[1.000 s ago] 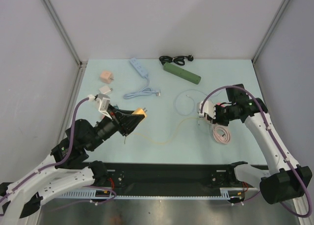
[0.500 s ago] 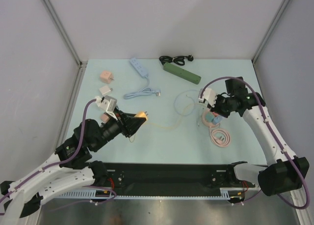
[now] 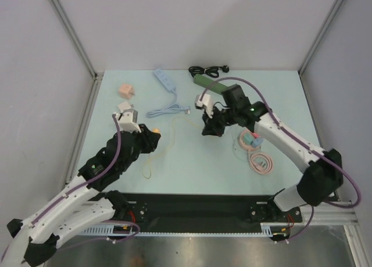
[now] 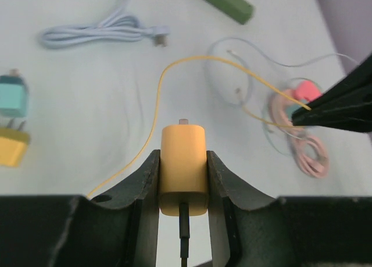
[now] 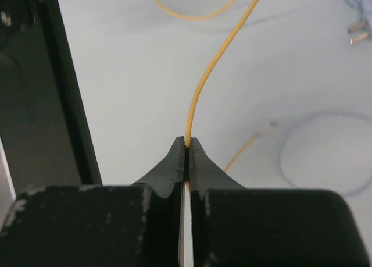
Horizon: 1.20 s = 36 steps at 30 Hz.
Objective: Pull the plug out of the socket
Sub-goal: Place the plug at the center of the board.
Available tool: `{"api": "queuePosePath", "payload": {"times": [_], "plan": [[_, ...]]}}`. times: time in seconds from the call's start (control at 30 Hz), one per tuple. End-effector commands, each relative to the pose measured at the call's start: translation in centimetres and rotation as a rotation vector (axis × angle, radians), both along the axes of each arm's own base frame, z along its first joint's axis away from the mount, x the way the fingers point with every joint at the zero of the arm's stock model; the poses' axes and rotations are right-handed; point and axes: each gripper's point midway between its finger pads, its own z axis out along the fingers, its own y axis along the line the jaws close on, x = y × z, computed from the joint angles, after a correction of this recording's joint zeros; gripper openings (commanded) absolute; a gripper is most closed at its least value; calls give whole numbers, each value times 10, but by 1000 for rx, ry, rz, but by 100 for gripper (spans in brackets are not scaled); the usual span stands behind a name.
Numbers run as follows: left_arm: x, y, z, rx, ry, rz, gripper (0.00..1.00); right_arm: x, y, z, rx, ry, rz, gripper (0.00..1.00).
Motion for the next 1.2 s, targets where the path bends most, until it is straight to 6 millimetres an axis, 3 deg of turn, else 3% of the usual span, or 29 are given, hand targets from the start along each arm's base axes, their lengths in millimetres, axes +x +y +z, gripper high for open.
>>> {"api": "queuePosePath", "payload": {"times": [0.0, 0.03, 0.07, 0.13, 0.2, 0.23, 0.27, 0.33, 0.43, 0.47, 0.5, 0.6, 0.83, 1.0, 1.17], "plan": [[20, 23, -24, 10, 76, 121, 0, 26, 67, 44, 183, 15, -78, 0], [31, 37, -34, 19, 109, 181, 0, 36, 85, 43, 195, 60, -110, 0], [33, 41, -42, 13, 137, 192, 0, 30, 104, 43, 202, 70, -90, 0], [45, 62, -54, 6, 172, 275, 0, 45, 136, 45, 228, 95, -122, 0], [53, 81, -61, -8, 194, 343, 0, 47, 165, 48, 256, 114, -124, 0], [55, 90, -65, -8, 206, 373, 0, 50, 179, 64, 304, 142, -136, 0], [57, 95, -67, -15, 213, 389, 0, 61, 195, 46, 300, 173, -163, 0], [62, 116, -74, -19, 224, 457, 0, 62, 216, 42, 315, 205, -146, 0], [71, 135, -88, -39, 253, 503, 0, 76, 247, 9, 292, 258, -162, 0], [74, 139, -94, -42, 273, 511, 0, 79, 256, 15, 300, 260, -160, 0], [78, 144, -95, -62, 274, 521, 0, 84, 263, -17, 258, 299, -175, 0], [90, 150, -104, -95, 299, 543, 0, 93, 281, -43, 245, 348, -191, 0], [115, 181, -120, -55, 377, 622, 0, 116, 303, -52, 282, 267, -245, 0], [118, 197, -133, -42, 411, 651, 3, 104, 322, -59, 288, 250, -245, 3], [125, 203, -149, -24, 459, 649, 6, 105, 327, -58, 274, 176, -237, 29]]}}
